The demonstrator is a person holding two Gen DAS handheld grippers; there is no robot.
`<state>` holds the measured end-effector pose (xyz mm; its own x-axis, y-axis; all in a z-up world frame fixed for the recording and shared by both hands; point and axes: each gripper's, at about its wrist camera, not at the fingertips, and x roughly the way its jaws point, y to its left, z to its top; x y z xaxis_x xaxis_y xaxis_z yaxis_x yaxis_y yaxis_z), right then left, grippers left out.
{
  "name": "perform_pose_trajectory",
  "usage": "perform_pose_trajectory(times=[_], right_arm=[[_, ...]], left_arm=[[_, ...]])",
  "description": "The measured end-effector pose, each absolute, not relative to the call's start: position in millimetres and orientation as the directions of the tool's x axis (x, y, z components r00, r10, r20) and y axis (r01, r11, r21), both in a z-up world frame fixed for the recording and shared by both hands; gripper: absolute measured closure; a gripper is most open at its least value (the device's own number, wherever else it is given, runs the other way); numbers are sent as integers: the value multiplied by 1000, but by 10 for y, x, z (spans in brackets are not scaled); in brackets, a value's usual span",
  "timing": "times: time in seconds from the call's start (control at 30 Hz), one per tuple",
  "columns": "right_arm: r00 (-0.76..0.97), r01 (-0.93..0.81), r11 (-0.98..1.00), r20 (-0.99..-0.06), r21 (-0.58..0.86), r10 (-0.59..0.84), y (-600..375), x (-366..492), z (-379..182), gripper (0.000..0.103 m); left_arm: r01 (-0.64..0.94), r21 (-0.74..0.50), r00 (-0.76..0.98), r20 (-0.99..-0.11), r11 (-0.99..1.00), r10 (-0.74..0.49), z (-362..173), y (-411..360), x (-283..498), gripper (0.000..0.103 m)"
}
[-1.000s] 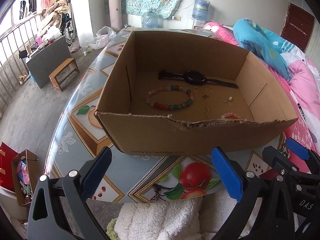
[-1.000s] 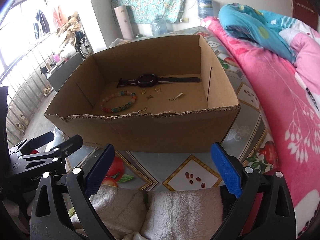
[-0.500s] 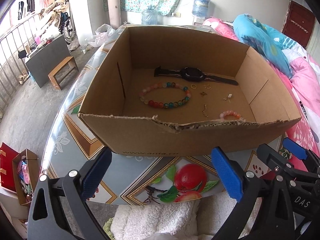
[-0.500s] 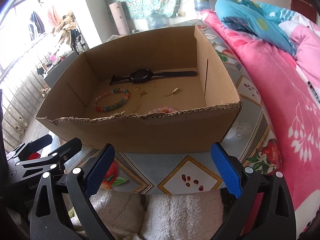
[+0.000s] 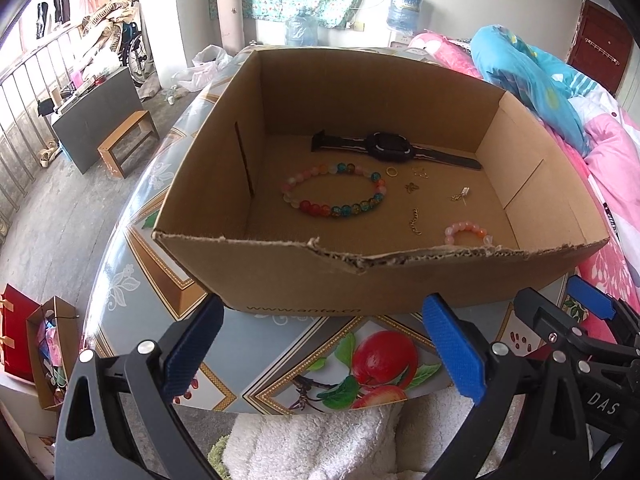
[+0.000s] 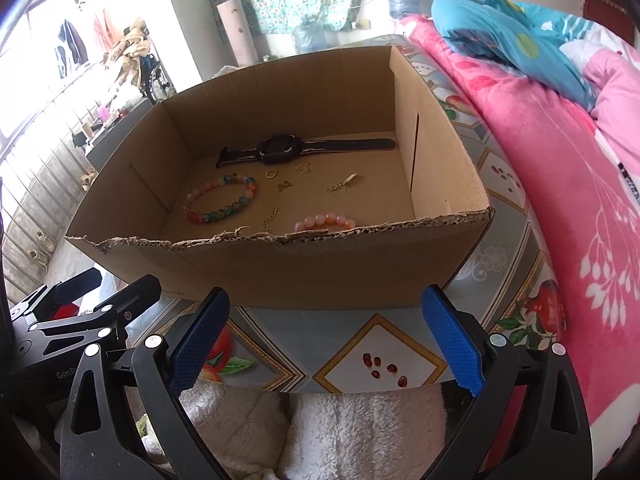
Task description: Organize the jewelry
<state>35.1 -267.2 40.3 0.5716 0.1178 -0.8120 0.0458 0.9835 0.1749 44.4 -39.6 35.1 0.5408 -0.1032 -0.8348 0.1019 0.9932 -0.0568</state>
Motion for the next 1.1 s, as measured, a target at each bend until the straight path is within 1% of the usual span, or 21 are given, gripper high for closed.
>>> perform_pose_trajectory(times=[1.1], right_arm=[[569,46,985,-815,168,112,-2650,364,439,10]], left_arm=[[98,-60,538,-837,993,-103,341,-383,451,6]])
